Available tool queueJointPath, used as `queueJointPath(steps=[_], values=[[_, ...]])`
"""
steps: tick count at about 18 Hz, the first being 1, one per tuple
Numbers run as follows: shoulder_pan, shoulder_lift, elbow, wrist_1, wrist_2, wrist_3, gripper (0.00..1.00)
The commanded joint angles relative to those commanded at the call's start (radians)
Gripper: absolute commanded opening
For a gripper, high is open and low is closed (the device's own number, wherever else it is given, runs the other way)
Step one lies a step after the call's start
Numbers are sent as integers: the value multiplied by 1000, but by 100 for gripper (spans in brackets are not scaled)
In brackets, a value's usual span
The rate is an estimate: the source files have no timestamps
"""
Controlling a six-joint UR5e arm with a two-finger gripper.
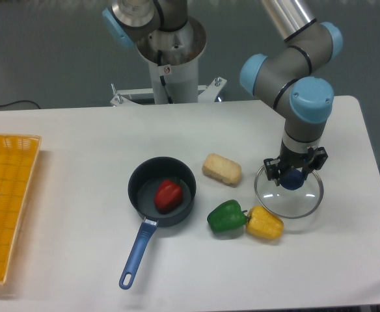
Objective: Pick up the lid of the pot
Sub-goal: 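Lift the glass lid by its knob up off the table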
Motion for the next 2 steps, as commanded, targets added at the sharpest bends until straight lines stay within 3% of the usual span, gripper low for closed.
queueJointPath(steps=[2], values=[[0, 0, 0, 0, 0, 0, 54]])
